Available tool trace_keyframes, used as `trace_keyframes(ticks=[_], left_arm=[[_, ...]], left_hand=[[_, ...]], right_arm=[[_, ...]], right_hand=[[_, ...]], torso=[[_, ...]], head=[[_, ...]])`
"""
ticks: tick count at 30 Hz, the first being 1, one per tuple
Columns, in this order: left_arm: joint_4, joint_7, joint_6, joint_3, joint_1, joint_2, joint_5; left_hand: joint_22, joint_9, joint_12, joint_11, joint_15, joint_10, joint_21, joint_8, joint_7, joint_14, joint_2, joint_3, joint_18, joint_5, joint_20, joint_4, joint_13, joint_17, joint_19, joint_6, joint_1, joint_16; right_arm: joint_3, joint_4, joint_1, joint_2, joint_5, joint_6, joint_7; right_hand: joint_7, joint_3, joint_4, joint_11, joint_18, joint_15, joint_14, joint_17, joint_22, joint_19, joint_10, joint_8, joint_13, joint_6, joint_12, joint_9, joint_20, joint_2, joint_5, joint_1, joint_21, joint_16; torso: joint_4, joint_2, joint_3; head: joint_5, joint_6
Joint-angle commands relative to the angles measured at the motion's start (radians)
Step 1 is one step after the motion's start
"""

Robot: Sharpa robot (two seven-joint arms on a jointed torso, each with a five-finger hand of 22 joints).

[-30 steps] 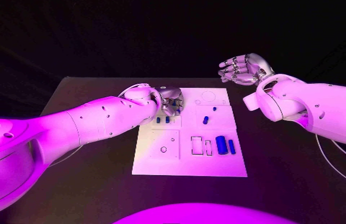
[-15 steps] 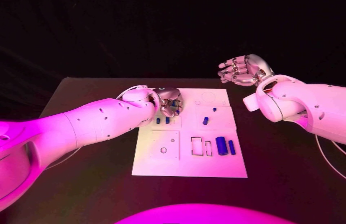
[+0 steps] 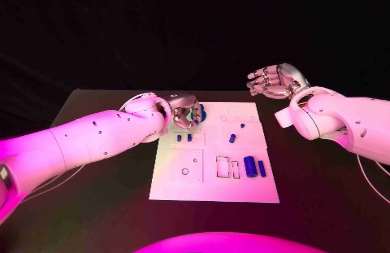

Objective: Assemble the parts on the task board

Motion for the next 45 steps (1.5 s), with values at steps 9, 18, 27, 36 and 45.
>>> trace_keyframes(ticks=[9, 18, 27, 36, 45], left_arm=[[0.023, -0.017, 0.008, 0.008, 0.007, -0.04, 0.031], [-0.016, -0.017, 0.034, 0.004, 0.0, -0.031, 0.032], [-0.044, -0.021, 0.045, -0.012, -0.005, -0.017, 0.025], [-0.049, -0.023, 0.053, -0.016, -0.007, -0.015, 0.024], [-0.048, -0.025, 0.065, -0.017, -0.007, -0.016, 0.036]], left_hand=[[0.0, 0.0, -0.008, -0.003, 0.001, 0.013, 0.005, -0.007, 0.001, 0.006, -0.002, -0.002, -0.013, 0.002, -0.001, -0.003, 0.001, -0.005, 0.006, 0.007, -0.018, 0.003], [-0.002, 0.001, -0.015, -0.003, 0.001, 0.017, 0.002, -0.011, 0.001, 0.005, -0.005, -0.007, -0.013, -0.001, 0.001, -0.001, 0.001, -0.009, 0.002, 0.01, -0.028, 0.002], [-0.007, 0.001, -0.024, -0.003, 0.002, 0.016, -0.004, -0.018, 0.001, 0.0, -0.009, -0.009, -0.011, 0.0, 0.001, -0.001, 0.0, -0.018, -0.004, 0.006, -0.035, 0.0], [-0.006, 0.001, -0.026, -0.003, 0.002, 0.018, -0.004, -0.019, 0.001, 0.001, -0.008, -0.008, -0.012, 0.0, 0.001, -0.001, 0.0, -0.016, -0.004, 0.007, -0.035, 0.0], [-0.006, 0.001, -0.026, -0.003, 0.002, 0.02, -0.004, -0.019, 0.001, 0.0, -0.008, -0.009, -0.012, 0.0, 0.002, -0.001, 0.0, -0.018, -0.004, 0.007, -0.035, 0.0]], right_arm=[[0.0, 0.002, -0.002, -0.003, -0.004, 0.005, 0.016], [0.0, 0.003, -0.002, -0.004, -0.003, 0.006, 0.015], [0.0, 0.004, -0.003, -0.003, -0.003, 0.004, 0.016], [0.0, 0.004, -0.003, -0.002, -0.003, -0.003, 0.022], [0.0, 0.003, -0.003, -0.001, -0.003, -0.004, 0.022]], right_hand=[[0.029, 0.004, 0.0, -0.001, 0.013, 0.003, 0.005, -0.001, -0.002, -0.004, -0.001, 0.004, -0.001, -0.002, -0.001, 0.001, 0.0, -0.001, 0.005, -0.007, 0.0, -0.005], [0.029, 0.004, 0.0, -0.001, 0.013, 0.003, 0.005, -0.001, -0.002, -0.004, -0.001, 0.004, -0.001, -0.002, -0.001, 0.001, 0.0, -0.001, 0.005, -0.007, 0.0, -0.005], [0.029, 0.005, 0.0, -0.002, 0.013, 0.003, 0.006, -0.003, -0.005, -0.004, -0.001, 0.005, -0.001, -0.002, 0.0, 0.001, 0.0, -0.002, 0.005, -0.011, 0.0, -0.006], [0.027, 0.008, -0.003, -0.003, 0.013, 0.002, 0.009, -0.005, -0.009, -0.002, 0.001, 0.008, -0.002, 0.001, 0.001, 0.002, -0.001, -0.001, 0.005, -0.012, 0.0, -0.007], [0.027, 0.008, -0.004, -0.003, 0.014, 0.002, 0.01, -0.006, -0.01, -0.002, 0.002, 0.009, -0.002, 0.002, 0.001, 0.002, -0.001, -0.001, 0.006, -0.013, 0.0, -0.007]], torso=[[0.0013, 0.0, -0.0006], [0.0001, 0.001, -0.0011], [-0.0006, 0.001, -0.0006], [0.0, 0.001, -0.0003], [-0.0009, 0.0, 0.0001]], head=[[0.005, 0.001], [0.007, -0.002], [0.007, -0.006], [0.008, -0.009], [0.01, -0.009]])
